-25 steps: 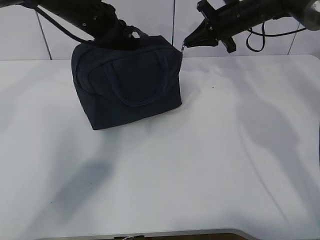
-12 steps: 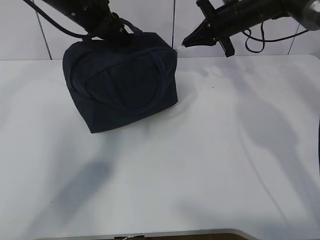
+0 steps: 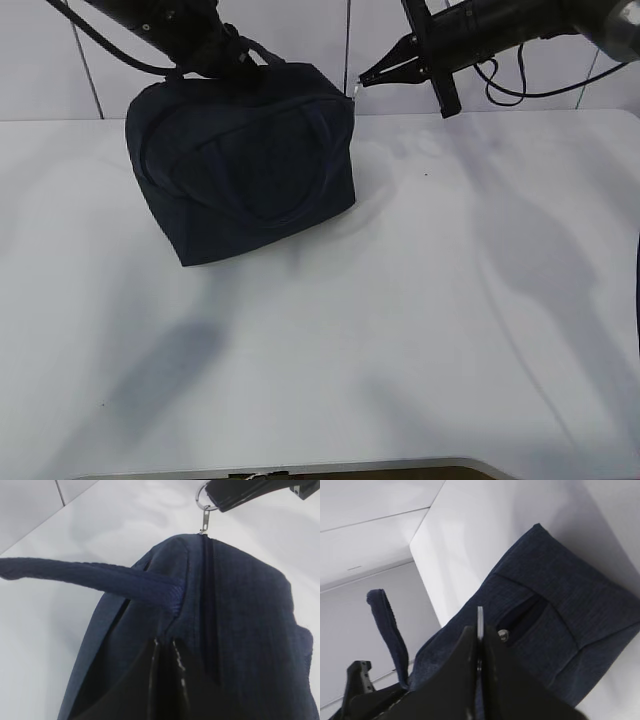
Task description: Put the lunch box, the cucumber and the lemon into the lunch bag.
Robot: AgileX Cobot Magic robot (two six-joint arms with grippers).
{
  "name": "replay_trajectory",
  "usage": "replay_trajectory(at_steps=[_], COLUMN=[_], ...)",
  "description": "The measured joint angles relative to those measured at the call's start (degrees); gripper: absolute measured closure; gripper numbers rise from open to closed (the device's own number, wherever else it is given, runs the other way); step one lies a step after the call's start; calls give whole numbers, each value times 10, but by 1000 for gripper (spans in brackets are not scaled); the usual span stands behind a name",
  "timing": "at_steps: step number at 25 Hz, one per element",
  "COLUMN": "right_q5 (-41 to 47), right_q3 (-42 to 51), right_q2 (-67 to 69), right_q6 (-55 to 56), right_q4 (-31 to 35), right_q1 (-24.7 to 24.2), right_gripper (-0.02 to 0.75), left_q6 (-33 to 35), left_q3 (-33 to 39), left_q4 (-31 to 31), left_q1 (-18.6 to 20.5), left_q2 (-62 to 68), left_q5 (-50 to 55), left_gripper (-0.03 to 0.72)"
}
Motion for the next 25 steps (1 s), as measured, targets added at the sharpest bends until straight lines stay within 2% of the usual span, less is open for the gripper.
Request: replay_trajectory(at_steps=[7, 10, 15, 19, 25], right_q5=[0, 0, 0, -1, 3], right_q3=[0, 0, 0, 0, 0], right_q2=[3, 4, 4, 4, 4], right_q6=[12, -97, -364, -520, -633], right_q4=[3, 2, -3, -26, -97], right_q1=[0, 0, 0, 0, 2], right_gripper=[733, 733, 733, 733, 733], left_q6=[0, 0, 0, 0, 0], left_q3=[0, 0, 0, 0, 0], left_q4=[-16, -16, -16, -16, 1], left_q1=[0, 0, 0, 0, -1], left_q2=[0, 0, 0, 0, 0], left_q5=[4, 4, 4, 4, 4], left_gripper=[694, 694, 694, 694, 694])
